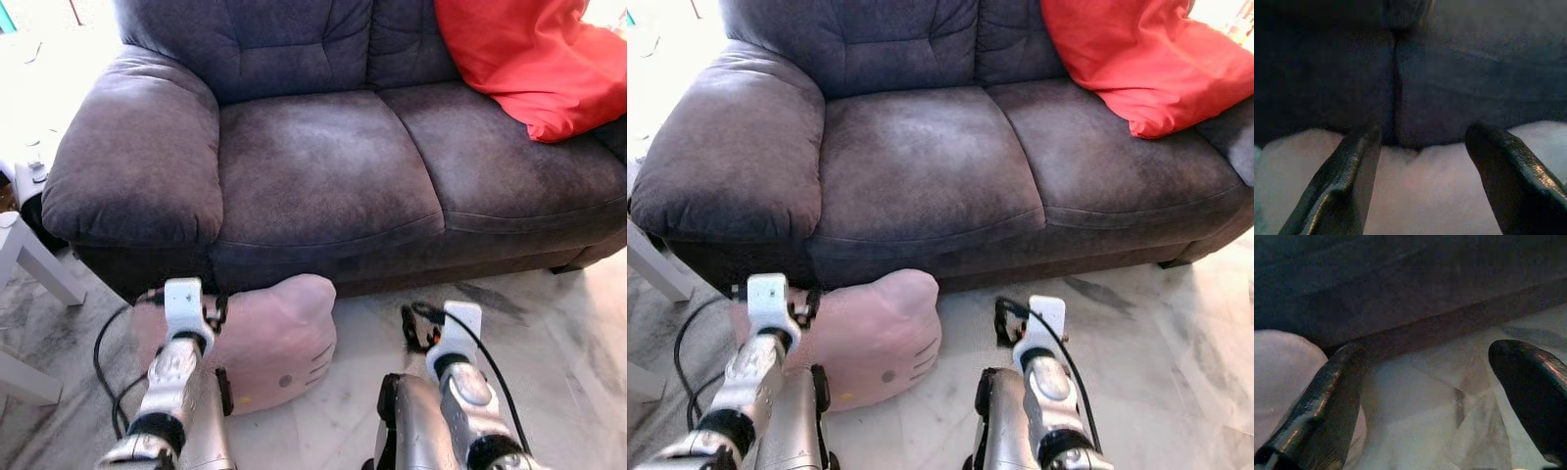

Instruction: Move the pillow to the sofa from floor

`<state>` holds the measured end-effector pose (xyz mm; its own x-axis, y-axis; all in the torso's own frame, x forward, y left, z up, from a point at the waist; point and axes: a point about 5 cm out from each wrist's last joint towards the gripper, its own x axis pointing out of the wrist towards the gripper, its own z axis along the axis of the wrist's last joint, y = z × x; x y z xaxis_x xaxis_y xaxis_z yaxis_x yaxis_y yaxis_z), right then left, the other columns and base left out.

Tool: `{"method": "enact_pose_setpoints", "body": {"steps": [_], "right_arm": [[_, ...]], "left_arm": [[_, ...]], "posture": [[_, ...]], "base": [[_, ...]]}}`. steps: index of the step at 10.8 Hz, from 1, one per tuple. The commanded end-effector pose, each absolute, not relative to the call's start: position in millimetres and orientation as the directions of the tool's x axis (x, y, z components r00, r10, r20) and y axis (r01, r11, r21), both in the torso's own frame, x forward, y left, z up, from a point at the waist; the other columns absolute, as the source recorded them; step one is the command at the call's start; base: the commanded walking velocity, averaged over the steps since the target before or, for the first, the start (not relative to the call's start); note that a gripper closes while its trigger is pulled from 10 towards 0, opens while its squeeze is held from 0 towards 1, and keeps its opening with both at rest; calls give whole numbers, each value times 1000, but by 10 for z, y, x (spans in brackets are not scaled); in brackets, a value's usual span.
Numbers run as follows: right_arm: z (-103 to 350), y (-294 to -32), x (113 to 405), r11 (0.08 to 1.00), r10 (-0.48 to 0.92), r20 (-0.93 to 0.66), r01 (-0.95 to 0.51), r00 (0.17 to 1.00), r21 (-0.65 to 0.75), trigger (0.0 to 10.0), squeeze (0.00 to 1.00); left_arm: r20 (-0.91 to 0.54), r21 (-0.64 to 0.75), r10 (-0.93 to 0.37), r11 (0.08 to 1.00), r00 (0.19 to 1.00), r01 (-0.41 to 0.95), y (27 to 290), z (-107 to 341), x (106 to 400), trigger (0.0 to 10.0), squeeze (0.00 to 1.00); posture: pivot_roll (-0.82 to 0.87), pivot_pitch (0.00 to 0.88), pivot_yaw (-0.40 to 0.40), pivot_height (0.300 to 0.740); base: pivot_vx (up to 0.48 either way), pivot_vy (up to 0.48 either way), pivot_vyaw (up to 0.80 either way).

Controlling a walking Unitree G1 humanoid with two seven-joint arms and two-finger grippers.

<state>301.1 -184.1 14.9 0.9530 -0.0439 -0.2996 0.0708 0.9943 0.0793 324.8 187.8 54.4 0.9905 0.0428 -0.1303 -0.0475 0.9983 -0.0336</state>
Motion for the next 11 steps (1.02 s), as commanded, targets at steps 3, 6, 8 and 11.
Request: {"method": "enact_pose_setpoints", "body": {"steps": [3, 6, 8, 11], "right_arm": [[179, -1766, 3029, 996, 11, -273, 13, 962, 86, 10000, 0], [161, -1743, 3015, 994, 15, -276, 14, 961, 104, 10000, 0], [161, -1745, 3016, 995, 19, -278, 10, 960, 104, 10000, 0], [154, -1744, 3011, 995, 25, -283, 3, 959, 97, 10000, 0]], "left_arm": [[-130, -24, 56, 998, 990, -59, 1905, 532, 3236, 10000, 0], [-132, -19, 63, 998, 989, -66, 1912, 522, 3225, 10000, 0], [-130, -20, 62, 998, 990, -66, 1908, 523, 3224, 10000, 0], [-133, -20, 64, 998, 989, -67, 1905, 507, 3212, 10000, 0]], "posture": [[115, 81, -33, 502], [118, 82, -35, 502], [119, 90, -37, 502], [118, 104, -40, 502]], "base": [[0, 0, 533], [0, 0, 533], [0, 0, 0], [0, 0, 0]]}}
